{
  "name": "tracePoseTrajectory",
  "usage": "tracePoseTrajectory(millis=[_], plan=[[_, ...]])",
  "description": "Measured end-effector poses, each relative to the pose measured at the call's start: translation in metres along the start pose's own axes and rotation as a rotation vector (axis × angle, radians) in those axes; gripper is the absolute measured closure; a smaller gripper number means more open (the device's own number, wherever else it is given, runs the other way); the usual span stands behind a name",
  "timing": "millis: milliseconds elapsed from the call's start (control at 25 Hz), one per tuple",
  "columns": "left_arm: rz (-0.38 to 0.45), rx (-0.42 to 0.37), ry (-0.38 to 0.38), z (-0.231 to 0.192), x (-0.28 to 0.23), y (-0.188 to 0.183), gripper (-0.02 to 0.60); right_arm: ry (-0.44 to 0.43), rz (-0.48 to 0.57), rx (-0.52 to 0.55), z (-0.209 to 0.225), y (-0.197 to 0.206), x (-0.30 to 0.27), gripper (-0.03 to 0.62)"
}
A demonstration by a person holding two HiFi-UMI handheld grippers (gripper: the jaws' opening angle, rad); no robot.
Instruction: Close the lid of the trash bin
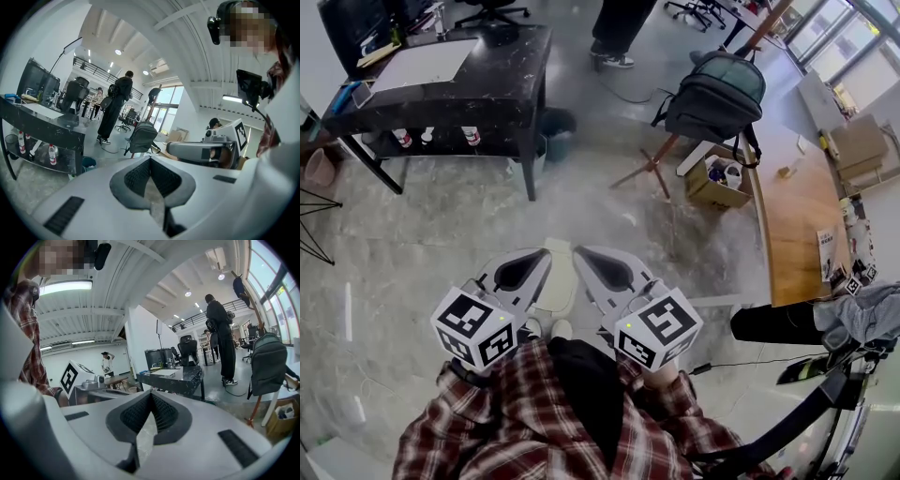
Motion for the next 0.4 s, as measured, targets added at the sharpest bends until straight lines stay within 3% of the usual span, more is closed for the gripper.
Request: tracePoseTrajectory(millis=[400], plan=[[0.002, -0.008, 0.004, 0.011, 0.0, 0.004, 0.569, 0.02, 0.004, -0.011, 0.001, 0.006, 0.013, 0.582]])
Point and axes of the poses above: the fingertips, and each gripper's own axes: x backward along the fingers, z to its right, y out of its underside, the point moved 9 cm from there along x, backward along the fingers, and after that the axes turned 1 degree about x, right-handed, at the moved point
